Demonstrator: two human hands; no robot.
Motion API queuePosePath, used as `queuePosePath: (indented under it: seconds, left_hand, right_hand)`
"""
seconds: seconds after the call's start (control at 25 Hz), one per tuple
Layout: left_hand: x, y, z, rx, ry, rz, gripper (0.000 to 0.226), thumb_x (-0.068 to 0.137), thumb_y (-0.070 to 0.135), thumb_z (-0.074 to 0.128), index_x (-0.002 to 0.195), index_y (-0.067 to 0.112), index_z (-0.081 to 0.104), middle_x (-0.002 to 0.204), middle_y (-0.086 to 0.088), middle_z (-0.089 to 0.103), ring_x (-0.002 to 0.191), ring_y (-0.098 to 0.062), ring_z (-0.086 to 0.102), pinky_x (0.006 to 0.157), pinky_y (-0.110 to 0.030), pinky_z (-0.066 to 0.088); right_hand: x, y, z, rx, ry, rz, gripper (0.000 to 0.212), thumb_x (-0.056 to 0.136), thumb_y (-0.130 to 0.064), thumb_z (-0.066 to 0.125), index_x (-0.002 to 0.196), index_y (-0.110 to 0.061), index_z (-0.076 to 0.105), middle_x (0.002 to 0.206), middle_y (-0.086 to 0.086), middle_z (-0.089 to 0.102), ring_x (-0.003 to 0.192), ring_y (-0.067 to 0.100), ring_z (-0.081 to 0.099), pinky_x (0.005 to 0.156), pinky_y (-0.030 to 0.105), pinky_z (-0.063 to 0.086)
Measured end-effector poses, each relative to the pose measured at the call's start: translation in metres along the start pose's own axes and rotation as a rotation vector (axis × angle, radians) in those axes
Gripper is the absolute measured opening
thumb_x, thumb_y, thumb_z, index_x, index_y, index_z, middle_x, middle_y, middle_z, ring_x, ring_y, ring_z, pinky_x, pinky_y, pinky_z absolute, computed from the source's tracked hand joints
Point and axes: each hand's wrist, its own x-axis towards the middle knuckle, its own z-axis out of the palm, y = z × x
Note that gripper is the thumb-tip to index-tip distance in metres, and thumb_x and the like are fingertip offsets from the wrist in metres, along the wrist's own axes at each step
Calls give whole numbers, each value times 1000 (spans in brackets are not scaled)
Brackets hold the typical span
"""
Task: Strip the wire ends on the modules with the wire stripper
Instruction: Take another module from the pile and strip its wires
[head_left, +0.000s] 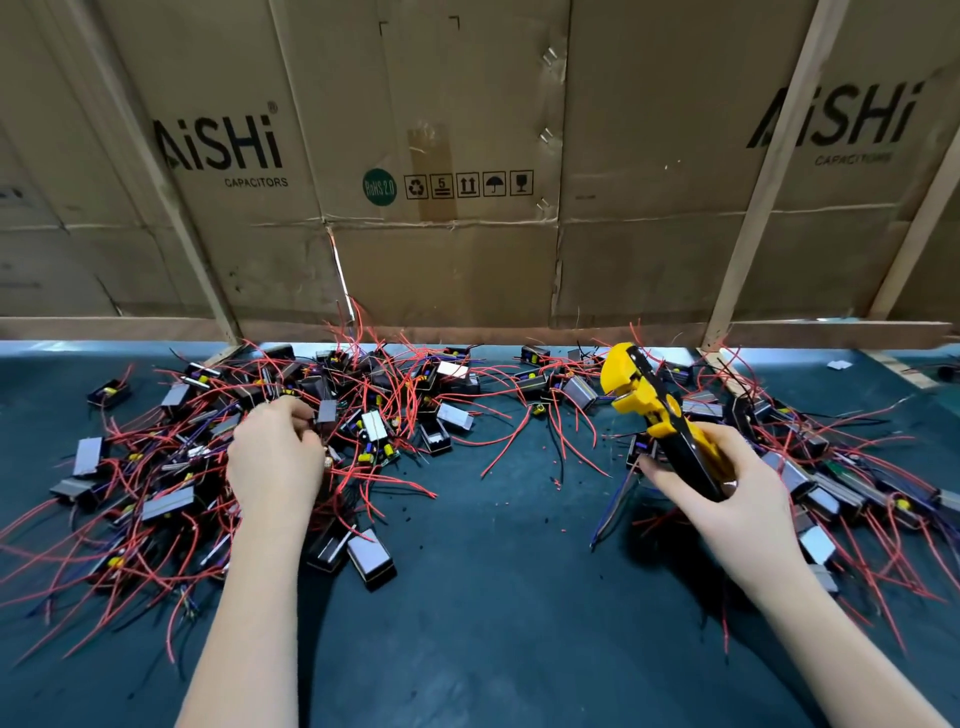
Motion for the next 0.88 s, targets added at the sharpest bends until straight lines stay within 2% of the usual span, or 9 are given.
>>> queuePosePath:
  seconds: [0.08, 0.16, 0.28, 0.44, 0.56, 0.64, 0.8, 0.88]
  left_hand:
    - [3, -4, 0, 73, -61, -20, 26, 82, 0, 64, 105, 10, 71, 108, -15, 65, 98, -38, 59, 71, -39, 46]
    - [3, -7, 3, 156, -183, -41, 27, 83, 11, 70, 109, 15, 71, 106, -10, 68, 108, -34, 56, 73, -40, 50]
    - [1, -8, 6, 223, -316, -42, 28, 83, 22, 73, 111, 20, 70, 99, -6, 71, 122, -30, 43, 72, -37, 46]
    - [-1, -4, 4, 121, -229, -74, 10, 81, 20, 76, 90, 20, 72, 85, -1, 70, 115, -31, 50, 74, -39, 51]
    - [-1, 0, 5, 71, -148, -61, 10, 79, 12, 70, 86, 19, 68, 87, -2, 67, 104, -32, 56, 71, -39, 50]
    - [-1, 2, 7, 84, -114, -38, 17, 79, 8, 67, 93, 17, 67, 97, -8, 65, 103, -33, 55, 68, -38, 46]
    - [-1, -1, 15, 206, -162, 44, 44, 85, 6, 60, 128, 9, 55, 120, -16, 60, 115, -37, 48, 72, -44, 45]
    - [-4, 1, 20, 192, -149, 112, 39, 88, 5, 55, 127, 11, 57, 118, -13, 63, 117, -34, 47, 71, -43, 45]
  right_hand:
    - [0, 0, 0, -4, 7, 0, 36, 68, -40, 81, 99, -32, 65, 93, -20, 70, 89, -1, 63, 72, 3, 40]
    - [0, -1, 0, -3, 5, -2, 37, 67, -43, 80, 99, -33, 65, 93, -21, 70, 89, -2, 63, 72, 2, 40]
    - [0, -1, 0, -5, 5, 2, 34, 69, -39, 82, 98, -35, 64, 92, -21, 70, 87, -3, 63, 72, 3, 40]
    - [0, 0, 1, -11, 8, 2, 33, 70, -33, 83, 98, -32, 65, 90, -22, 70, 85, -5, 63, 70, 2, 41]
    - [0, 1, 0, -19, 7, 3, 34, 70, -34, 83, 99, -31, 65, 90, -22, 69, 85, -4, 62, 70, 2, 41]
    - [0, 1, 0, -24, 4, 3, 34, 70, -35, 83, 99, -31, 65, 91, -21, 70, 86, -4, 62, 71, 2, 41]
    - [0, 0, 0, -36, 8, -1, 32, 71, -32, 84, 96, -34, 64, 90, -23, 69, 84, -6, 62, 71, 2, 40]
    - [-1, -1, 1, -42, 8, -4, 32, 71, -31, 84, 95, -34, 64, 90, -25, 69, 84, -7, 61, 70, 1, 40]
